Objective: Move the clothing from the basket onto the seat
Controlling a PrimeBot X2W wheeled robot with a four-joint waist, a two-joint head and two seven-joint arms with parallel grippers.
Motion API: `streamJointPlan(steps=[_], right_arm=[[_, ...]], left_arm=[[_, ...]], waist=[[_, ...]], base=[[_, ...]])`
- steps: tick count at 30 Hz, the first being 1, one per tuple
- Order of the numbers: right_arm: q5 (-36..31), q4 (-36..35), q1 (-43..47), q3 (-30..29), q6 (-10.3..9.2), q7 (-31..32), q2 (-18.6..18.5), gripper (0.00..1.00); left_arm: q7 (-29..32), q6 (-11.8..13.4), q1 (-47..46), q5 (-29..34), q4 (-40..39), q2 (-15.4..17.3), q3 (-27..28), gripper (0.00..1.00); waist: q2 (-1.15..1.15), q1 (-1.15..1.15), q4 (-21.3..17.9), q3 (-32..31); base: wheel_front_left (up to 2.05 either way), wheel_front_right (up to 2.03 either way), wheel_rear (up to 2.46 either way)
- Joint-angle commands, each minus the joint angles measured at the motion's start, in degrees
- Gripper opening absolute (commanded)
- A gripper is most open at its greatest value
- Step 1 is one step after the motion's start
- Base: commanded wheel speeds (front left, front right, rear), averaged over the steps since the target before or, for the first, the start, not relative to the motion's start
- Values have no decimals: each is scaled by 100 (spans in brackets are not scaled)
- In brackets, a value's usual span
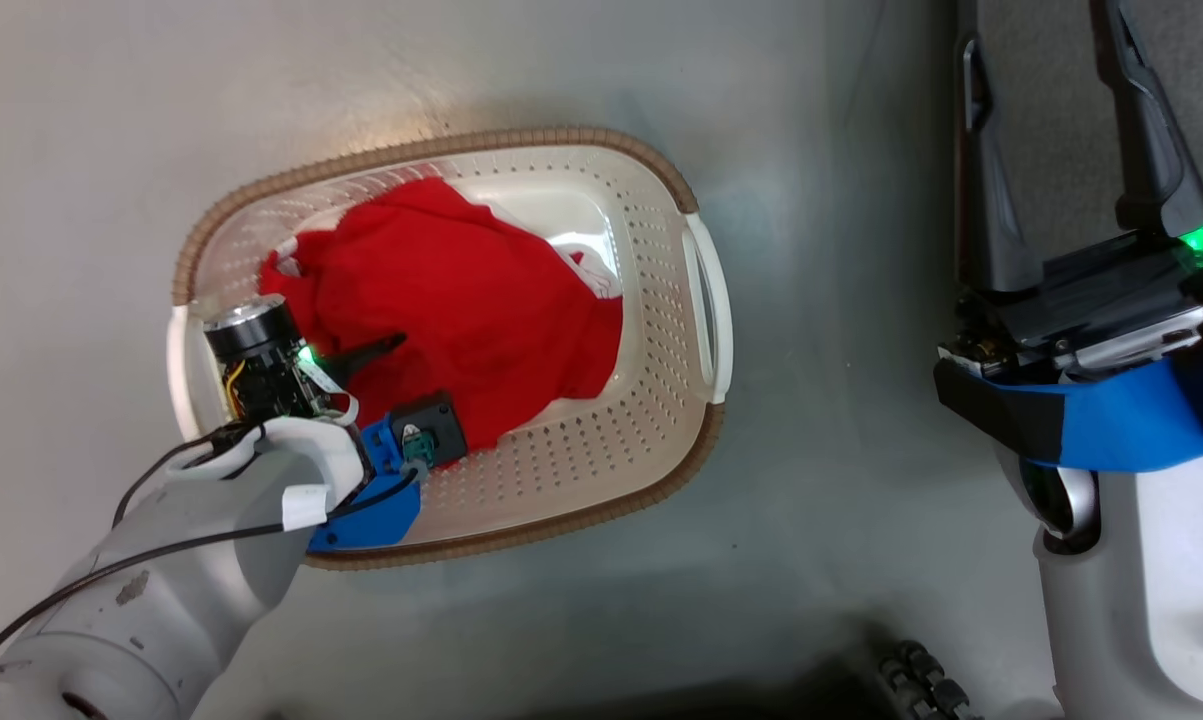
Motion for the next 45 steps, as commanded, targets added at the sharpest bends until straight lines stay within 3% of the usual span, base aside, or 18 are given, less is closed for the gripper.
streamJointPlan(steps=[1, 8, 18, 28, 30, 31, 37, 45], right_arm=[[-34, -79, -58, -14, 1, -22, -2, 100], [-10, -374, 109, -12, 1, -21, -2, 100], [-59, -787, 262, 28, 1, -22, -1, 100], [-128, -1053, 513, 61, 1, -22, -2, 100], [-131, -1061, 515, 59, 1, -22, -2, 100], [-122, -1062, 504, 61, 1, -22, -2, 100], [-59, -1033, 350, 31, 1, -22, -2, 100], [2, -814, 247, -48, 1, -22, -2, 100]], left_arm=[[3, -3, -146, 60, 72, -28, -10, 100], [58, -3, -575, 506, 545, -169, -11, 100], [202, -3, -859, 815, 797, -112, -11, 100], [279, -3, -812, 661, 835, -133, -12, 100], [236, -3, -864, 667, 838, -124, -12, 26], [236, -3, -865, 627, 837, -124, -12, 0], [76, -3, -976, 457, 839, -113, -12, 0], [-212, -3, -929, -357, 578, -300, -12, 0]], waist=[[0, -1, -77, 211], [0, -1, -130, 562], [0, -1, -280, 950], [0, -1, -279, 1043], [0, -1, -275, 1051], [0, -1, -273, 1050], [0, -1, -251, 1009], [0, -1, -46, 499]], base=[[0, 0, 0], [0, 0, 0], [0, 0, 0], [0, 0, 0], [0, 0, 0], [0, 0, 0], [0, 0, 0], [0, 0, 0]])
